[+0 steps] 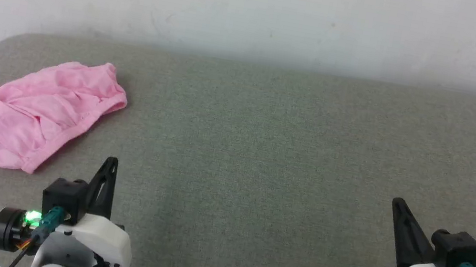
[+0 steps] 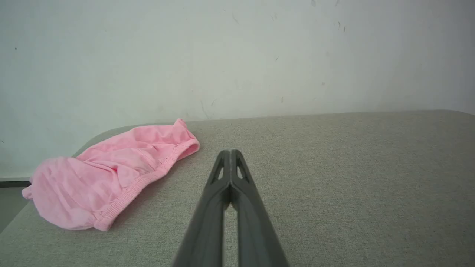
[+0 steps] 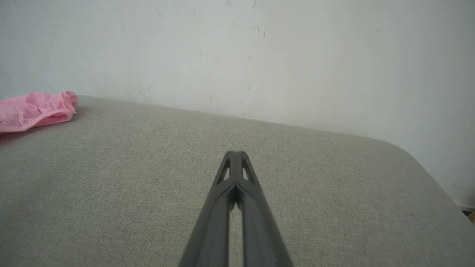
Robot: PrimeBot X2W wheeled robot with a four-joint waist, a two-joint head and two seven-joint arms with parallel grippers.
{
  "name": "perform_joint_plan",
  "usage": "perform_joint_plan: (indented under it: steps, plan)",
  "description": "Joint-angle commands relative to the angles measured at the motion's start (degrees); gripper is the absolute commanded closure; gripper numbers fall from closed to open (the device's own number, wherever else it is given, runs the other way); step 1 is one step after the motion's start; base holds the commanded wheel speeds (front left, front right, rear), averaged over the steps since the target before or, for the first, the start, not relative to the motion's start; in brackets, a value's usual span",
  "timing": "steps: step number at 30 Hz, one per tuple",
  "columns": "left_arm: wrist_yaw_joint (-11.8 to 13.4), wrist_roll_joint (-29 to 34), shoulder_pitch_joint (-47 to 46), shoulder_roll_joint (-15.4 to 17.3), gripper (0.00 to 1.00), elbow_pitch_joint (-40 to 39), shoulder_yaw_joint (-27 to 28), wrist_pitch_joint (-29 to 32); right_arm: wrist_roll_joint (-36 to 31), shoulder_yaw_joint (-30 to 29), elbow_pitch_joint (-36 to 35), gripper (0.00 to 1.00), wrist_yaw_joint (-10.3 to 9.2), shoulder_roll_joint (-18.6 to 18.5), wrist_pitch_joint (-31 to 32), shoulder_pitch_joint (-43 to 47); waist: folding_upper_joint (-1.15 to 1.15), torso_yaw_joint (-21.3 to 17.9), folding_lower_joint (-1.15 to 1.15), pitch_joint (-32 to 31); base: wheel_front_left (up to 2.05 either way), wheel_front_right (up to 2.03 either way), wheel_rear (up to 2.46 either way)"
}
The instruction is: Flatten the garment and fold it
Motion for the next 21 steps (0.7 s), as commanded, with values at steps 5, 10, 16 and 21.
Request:
perform_joint_plan:
  steps: [5,10,16,21]
  plan:
    - [-0.1,0.37,0.3,-0.14,1.0,-0.32,0.19,-0.01,-0.42,-0.02,-0.39,1.0,-0.05,0.13,0.03,-0.41,0.0,0.0,0.0,0.0,0.0,0.0,0.0]
    - [-0.1,0.37,0.3,-0.14,1.0,-0.32,0.19,-0.01,-0.42,-0.02,-0.39,1.0,-0.05,0.13,0.03,-0.41,0.0,0.0,0.0,0.0,0.0,0.0,0.0]
    - [-0.1,0.37,0.3,-0.14,1.0,-0.32,0.19,-0.01,-0.42,-0.02,-0.39,1.0,-0.05,0.13,0.03,-0.41,0.0,0.0,0.0,0.0,0.0,0.0,0.0]
    - [-0.1,0.37,0.3,-0.14,1.0,-0.32,0.19,-0.01,-0.42,-0.02,-0.39,1.0,-0.05,0.13,0.03,-0.41,0.0,0.0,0.0,0.0,0.0,0.0,0.0]
